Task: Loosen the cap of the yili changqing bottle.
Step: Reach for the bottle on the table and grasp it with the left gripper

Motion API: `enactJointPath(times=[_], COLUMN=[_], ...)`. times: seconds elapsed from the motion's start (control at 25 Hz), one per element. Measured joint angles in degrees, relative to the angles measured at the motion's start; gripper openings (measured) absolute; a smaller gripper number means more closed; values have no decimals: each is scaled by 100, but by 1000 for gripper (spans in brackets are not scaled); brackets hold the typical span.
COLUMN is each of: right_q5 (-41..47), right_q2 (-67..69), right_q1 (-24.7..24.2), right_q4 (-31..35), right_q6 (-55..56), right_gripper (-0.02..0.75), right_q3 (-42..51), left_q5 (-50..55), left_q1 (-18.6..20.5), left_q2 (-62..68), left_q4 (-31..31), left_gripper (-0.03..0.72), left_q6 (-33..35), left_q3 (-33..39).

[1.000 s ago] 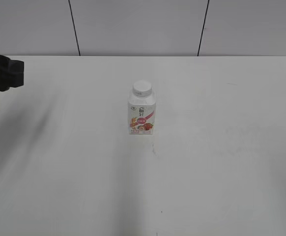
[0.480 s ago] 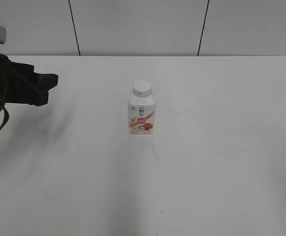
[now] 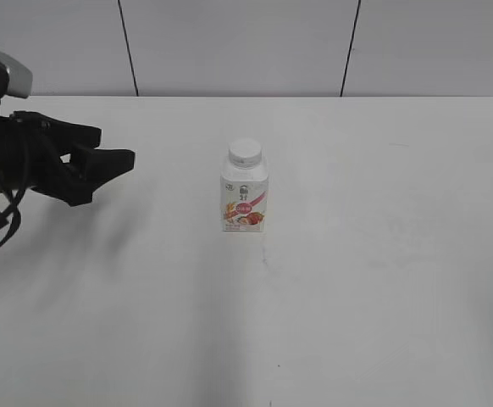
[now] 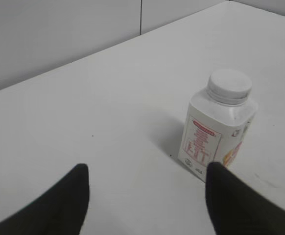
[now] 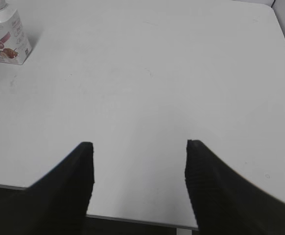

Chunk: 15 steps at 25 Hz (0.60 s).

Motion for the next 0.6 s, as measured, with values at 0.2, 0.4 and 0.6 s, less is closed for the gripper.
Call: enactJointPath(times=[0.2,0.4,0.6], right_q5=[0,0,0], right_q2=[0,0,0], right_q1=[0,0,0], right_q4=[0,0,0], right_q6=[0,0,0], right_gripper=[473,473,473], right_q3=[0,0,0], left_q5=[-111,-238,-619], left_q1=[14,14,14], left_q2=[481,1112,1661], left_q4=[949,1670,2229], left_gripper=[567,585,586], left_q6=[-953,-1229,-1256], left_q3=[-560,-1084,-1633])
